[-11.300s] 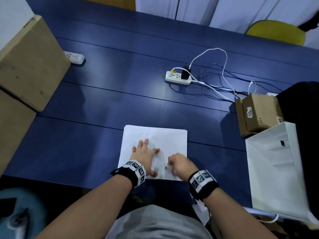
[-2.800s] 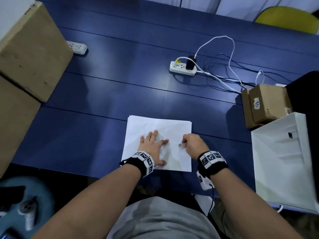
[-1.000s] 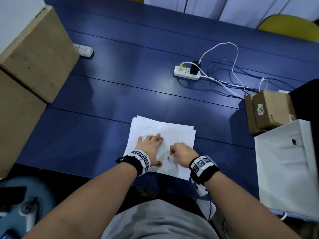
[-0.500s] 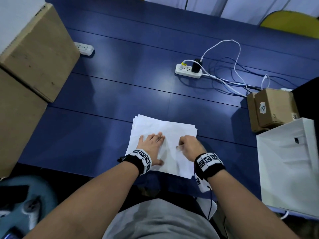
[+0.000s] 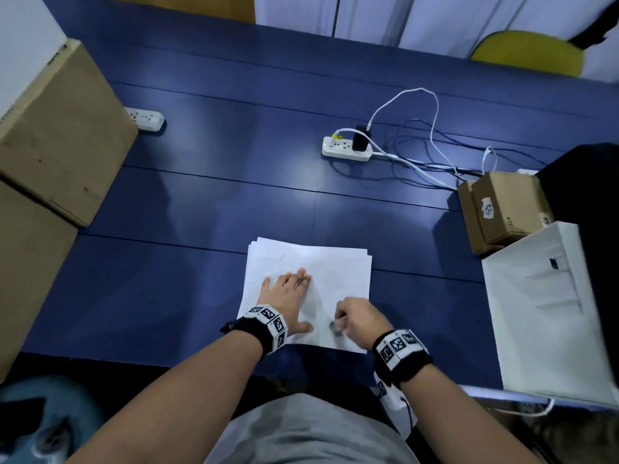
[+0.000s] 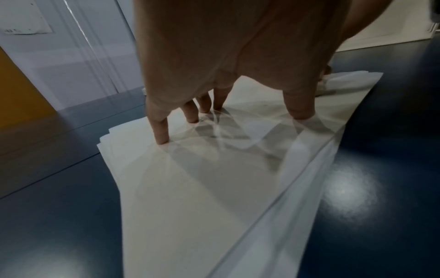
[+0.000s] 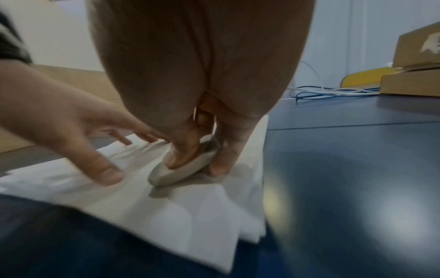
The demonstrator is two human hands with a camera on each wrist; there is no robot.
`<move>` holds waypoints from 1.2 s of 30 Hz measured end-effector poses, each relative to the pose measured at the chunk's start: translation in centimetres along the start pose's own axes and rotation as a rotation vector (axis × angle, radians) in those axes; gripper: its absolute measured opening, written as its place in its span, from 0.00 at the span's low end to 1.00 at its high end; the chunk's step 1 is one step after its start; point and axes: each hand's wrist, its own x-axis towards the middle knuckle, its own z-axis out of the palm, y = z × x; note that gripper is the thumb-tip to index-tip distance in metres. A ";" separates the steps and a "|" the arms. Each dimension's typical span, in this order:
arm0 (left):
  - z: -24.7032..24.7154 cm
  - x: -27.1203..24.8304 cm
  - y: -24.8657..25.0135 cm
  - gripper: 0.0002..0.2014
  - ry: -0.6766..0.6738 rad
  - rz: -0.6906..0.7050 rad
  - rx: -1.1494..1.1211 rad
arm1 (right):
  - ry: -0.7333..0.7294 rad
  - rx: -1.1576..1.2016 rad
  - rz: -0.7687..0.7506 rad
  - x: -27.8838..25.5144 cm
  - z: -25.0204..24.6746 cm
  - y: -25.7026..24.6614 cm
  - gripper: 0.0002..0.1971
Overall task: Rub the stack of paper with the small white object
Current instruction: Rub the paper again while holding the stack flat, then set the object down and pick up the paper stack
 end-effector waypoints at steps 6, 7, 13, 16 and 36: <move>-0.6 -0.1 0.1 0.57 -0.016 0.015 0.015 | 0.011 0.093 0.051 -0.1 0.1 0.1 0.02; -0.6 -0.1 0.1 0.57 -0.011 0.017 0.022 | 0.021 0.153 0.072 0.0 -0.1 0.2 0.03; -0.5 0.2 -0.3 0.55 0.036 0.032 0.027 | 0.388 0.510 0.263 0.4 -1.6 2.4 0.07; -0.9 0.3 -0.8 0.51 0.123 0.003 -0.067 | 0.530 0.622 0.391 0.5 -2.5 4.9 0.08; -2.1 -0.6 -5.0 0.37 0.126 -0.673 -0.586 | 0.282 0.252 0.519 3.8 -1.9 0.2 0.25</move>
